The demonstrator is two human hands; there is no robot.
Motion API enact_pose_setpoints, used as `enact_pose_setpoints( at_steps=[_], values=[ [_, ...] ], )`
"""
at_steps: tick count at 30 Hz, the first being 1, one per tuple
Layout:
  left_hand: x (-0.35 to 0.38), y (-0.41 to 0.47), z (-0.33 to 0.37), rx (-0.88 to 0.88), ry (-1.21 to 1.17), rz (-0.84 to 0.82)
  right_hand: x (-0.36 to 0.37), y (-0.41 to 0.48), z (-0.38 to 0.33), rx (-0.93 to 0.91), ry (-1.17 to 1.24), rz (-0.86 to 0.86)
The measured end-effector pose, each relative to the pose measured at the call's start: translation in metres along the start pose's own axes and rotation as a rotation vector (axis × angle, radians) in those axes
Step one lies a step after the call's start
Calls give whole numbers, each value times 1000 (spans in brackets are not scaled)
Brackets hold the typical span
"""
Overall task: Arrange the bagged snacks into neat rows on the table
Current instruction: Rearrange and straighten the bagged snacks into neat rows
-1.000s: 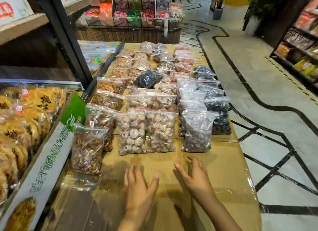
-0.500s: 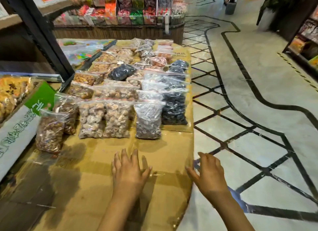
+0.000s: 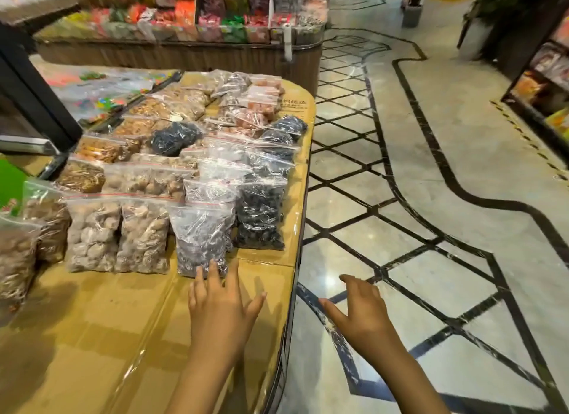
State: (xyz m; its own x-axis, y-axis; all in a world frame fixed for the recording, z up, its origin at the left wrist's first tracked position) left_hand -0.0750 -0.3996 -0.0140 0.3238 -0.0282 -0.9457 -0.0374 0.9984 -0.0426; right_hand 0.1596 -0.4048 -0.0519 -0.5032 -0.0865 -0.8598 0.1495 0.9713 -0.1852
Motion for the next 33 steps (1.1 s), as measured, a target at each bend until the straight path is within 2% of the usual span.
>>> enact_pose_setpoints(
  at_steps=[5,10,13,19,27,33],
  values=[
    [-11,54,3,-78,-124,67,-2,79,-30,-146,-46,-54],
    [-29,128,24,-99,-100,97,-34,162,-54,-273,-81,24],
    [-41,169,30,-117,-59,129,-48,207,-57,-274,-83,17],
    [-42,224,34,-251,-100,107,-51,293,-55,-208,128,-235],
    [-39,272,48,-621,-139,252,-86,436,-80,-428,77,-363],
    [-46,312,70,-656,-106,274,-96,492,-122,-533,127,-435]
  ],
)
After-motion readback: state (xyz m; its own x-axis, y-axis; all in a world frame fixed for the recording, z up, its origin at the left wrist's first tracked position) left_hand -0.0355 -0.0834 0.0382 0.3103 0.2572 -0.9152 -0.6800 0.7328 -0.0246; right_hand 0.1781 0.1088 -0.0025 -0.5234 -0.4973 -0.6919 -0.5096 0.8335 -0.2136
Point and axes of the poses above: each hand's wrist, its own y-axis towards the middle knuckle, its own x-axis out of the palm, z = x × y, the point moved 7 cm from there along y, towards the middle knuckle, and after that the axes turned 6 degrees about x, right-handed, at the moved point
